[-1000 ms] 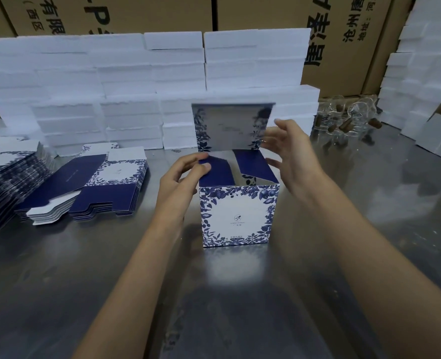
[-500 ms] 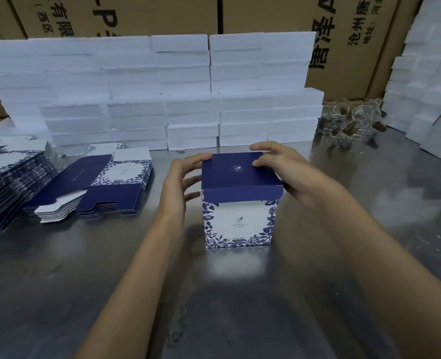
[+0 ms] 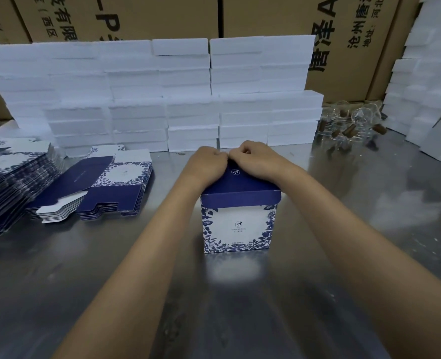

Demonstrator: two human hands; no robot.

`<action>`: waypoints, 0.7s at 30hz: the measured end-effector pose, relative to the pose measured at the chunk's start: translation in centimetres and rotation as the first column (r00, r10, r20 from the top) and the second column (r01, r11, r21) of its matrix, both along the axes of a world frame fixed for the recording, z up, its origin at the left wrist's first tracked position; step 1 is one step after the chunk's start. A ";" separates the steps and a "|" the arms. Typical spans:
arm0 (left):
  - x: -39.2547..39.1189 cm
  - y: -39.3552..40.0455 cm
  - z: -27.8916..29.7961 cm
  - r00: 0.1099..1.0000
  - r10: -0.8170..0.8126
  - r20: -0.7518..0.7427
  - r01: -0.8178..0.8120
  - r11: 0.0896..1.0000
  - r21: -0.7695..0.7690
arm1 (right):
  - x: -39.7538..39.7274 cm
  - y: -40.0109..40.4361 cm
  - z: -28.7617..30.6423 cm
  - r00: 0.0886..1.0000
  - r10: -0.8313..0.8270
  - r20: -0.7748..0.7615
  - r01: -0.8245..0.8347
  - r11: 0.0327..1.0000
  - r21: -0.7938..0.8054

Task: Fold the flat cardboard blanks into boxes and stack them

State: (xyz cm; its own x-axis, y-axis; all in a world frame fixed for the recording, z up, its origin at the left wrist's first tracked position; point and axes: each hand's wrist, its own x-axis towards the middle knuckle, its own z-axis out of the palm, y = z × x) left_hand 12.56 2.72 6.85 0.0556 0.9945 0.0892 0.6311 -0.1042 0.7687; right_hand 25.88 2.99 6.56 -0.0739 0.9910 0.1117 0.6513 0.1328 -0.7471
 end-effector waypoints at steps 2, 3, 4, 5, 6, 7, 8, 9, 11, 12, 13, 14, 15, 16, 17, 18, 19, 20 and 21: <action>-0.1 0.4 -0.5 1.000 -0.008 0.001 0.008 1.000 0.025 | 0.1 0.1 -0.2 1.000 0.012 -0.012 -0.012 1.000 0.008; -0.2 0.5 -0.5 1.000 -0.010 0.016 0.010 1.000 0.028 | 0.2 0.1 -0.2 1.000 0.016 -0.026 -0.016 1.000 0.009; -0.3 0.6 -0.5 1.000 -0.012 0.020 0.012 1.000 0.028 | 0.2 0.1 -0.3 0.999 0.019 -0.034 -0.019 1.000 0.014; -0.3 0.7 -0.6 1.000 -0.016 0.017 0.016 1.000 0.026 | 0.2 0.1 -0.3 0.999 0.021 -0.033 -0.021 1.000 0.020; -0.3 0.7 -0.6 1.000 -0.019 0.011 0.019 0.999 0.026 | 0.2 0.2 -0.3 0.999 0.022 -0.030 -0.021 0.999 0.024; -0.3 0.8 -0.7 1.000 -0.020 0.009 0.019 0.999 0.028 | 0.2 0.2 -0.2 0.999 0.022 -0.027 -0.021 1.000 0.023; -0.2 0.8 -0.7 1.000 -0.013 0.008 0.013 1.000 0.028 | 0.2 0.2 -0.2 1.000 0.023 -0.021 -0.023 1.000 0.020; -0.2 0.8 -0.7 1.000 0.003 0.011 -0.003 1.000 0.025 | 0.2 0.2 -0.1 1.000 0.027 -0.012 -0.027 1.000 0.016; -0.2 0.8 -0.7 0.999 0.042 0.003 -0.042 0.999 0.012 | 0.2 0.2 -0.1 0.999 0.033 -0.010 -0.033 0.999 0.009; -0.1 0.8 -0.7 0.999 0.051 -0.010 -0.050 0.999 0.009 | 0.2 0.2 -0.1 0.999 0.033 -0.018 -0.033 0.999 0.005; -0.1 0.8 -0.6 0.998 0.052 -0.021 -0.052 0.999 0.012 | 0.2 0.2 -0.2 0.999 0.030 -0.025 -0.030 1.000 0.001; -0.1 0.8 -0.6 0.998 0.054 -0.027 -0.054 0.998 0.016 | 0.3 0.2 -0.2 0.999 0.027 -0.025 -0.027 1.000 0.000; -0.1 0.8 -0.5 0.998 0.057 -0.035 -0.056 0.998 0.019 | 0.3 0.3 -0.2 1.000 0.027 -0.012 -0.027 1.000 0.003; -0.2 0.8 -0.5 0.997 0.055 -0.048 -0.054 0.998 0.020 | 0.3 0.3 -0.2 0.999 0.030 0.011 -0.030 1.000 0.008; -0.2 0.7 -0.5 0.997 0.048 -0.066 -0.047 0.999 0.018 | 0.3 0.3 -0.2 0.999 0.035 0.041 -0.035 0.999 0.009; -0.2 0.6 -0.4 0.996 0.038 -0.083 -0.036 0.999 0.015 | 0.2 0.4 -0.2 0.997 0.038 0.070 -0.038 0.999 0.007; -0.1 0.6 -0.4 0.995 0.028 -0.094 -0.026 1.000 0.013 | 0.2 0.4 -0.2 0.995 0.039 0.091 -0.040 0.999 0.004; -0.1 0.6 -0.4 0.995 0.020 -0.100 -0.019 1.000 0.012 | 0.3 0.5 -0.2 0.994 0.042 0.102 -0.043 0.999 0.003; -0.1 0.6 -0.4 0.994 0.014 -0.104 -0.013 1.000 0.014 | 0.3 0.5 -0.2 0.993 0.048 0.105 -0.049 0.999 0.003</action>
